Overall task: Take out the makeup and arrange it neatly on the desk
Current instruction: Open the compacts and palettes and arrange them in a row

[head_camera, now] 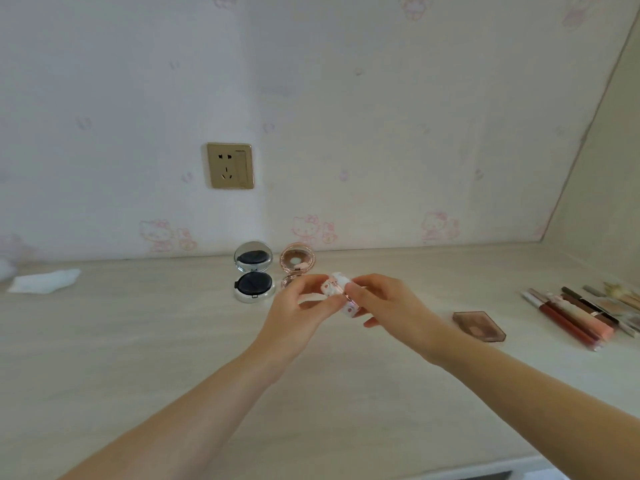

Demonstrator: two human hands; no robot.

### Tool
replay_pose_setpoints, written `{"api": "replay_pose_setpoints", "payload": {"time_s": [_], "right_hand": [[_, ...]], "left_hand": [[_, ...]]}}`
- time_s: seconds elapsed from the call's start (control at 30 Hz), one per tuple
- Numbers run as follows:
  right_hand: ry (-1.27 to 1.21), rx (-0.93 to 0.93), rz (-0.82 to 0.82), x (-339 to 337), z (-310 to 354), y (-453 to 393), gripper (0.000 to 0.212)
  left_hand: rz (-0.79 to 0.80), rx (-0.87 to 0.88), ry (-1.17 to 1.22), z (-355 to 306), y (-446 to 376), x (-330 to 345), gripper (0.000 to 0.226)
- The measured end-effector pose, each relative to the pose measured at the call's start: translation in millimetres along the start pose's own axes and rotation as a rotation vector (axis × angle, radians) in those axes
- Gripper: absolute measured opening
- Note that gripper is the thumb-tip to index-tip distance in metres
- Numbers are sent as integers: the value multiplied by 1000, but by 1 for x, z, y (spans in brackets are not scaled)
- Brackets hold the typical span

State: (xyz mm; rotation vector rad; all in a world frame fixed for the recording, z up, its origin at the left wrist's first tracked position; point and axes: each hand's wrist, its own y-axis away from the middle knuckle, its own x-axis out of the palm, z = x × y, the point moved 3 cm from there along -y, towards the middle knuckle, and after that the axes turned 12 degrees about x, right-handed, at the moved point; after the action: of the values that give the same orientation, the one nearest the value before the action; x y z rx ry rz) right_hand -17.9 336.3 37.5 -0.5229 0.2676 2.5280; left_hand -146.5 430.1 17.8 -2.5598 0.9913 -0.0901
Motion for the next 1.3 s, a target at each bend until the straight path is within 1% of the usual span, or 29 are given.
{"api": "replay_pose_setpoints", "payload": {"time_s": [0.13,0.17,0.23,0.3,0.33,0.4,0.5,0.63,0.8,1.07,1.13,1.2,1.3], "right_hand": [[51,-41,-25,30,-2,-7,26],[53,-48,-30,37,-3,-8,26],[19,-55,-28,50,-4,-11,28],[-52,-57,-20,61,-5,-12,32],[-95,-62,-14,66,-5,-12,31],[-166,-68,-14,74,-6,-13,26],[-210,-90,-47,80,-10,-14,20],[-214,-132,-30,79,-12,-12,19],[-156,-167,25,77,-16,-7,21],[-193,-149,22,78,-19,-9,18],[-218,-155,17,77,-19,-8,18],[-250,-166,5,76,-18,-7,19],[-276,-186,-10,77,-17,-5,21]], "left_hand": [[-79,-36,72,9,9,-24,24],[-98,-45,89,11,11,-30,22],[-120,-48,109,16,13,-38,25],[-131,-44,114,18,15,-44,32],[-135,-42,113,19,16,-46,34],[-148,-34,122,21,16,-49,32],[-147,-26,141,23,16,-51,31],[-119,1,152,24,18,-52,31],[-105,4,180,25,24,-50,38],[-23,61,34,24,28,-49,50],[-15,61,57,25,27,-49,48],[-24,40,129,25,25,-49,43],[-53,0,193,29,23,-51,51]]}}
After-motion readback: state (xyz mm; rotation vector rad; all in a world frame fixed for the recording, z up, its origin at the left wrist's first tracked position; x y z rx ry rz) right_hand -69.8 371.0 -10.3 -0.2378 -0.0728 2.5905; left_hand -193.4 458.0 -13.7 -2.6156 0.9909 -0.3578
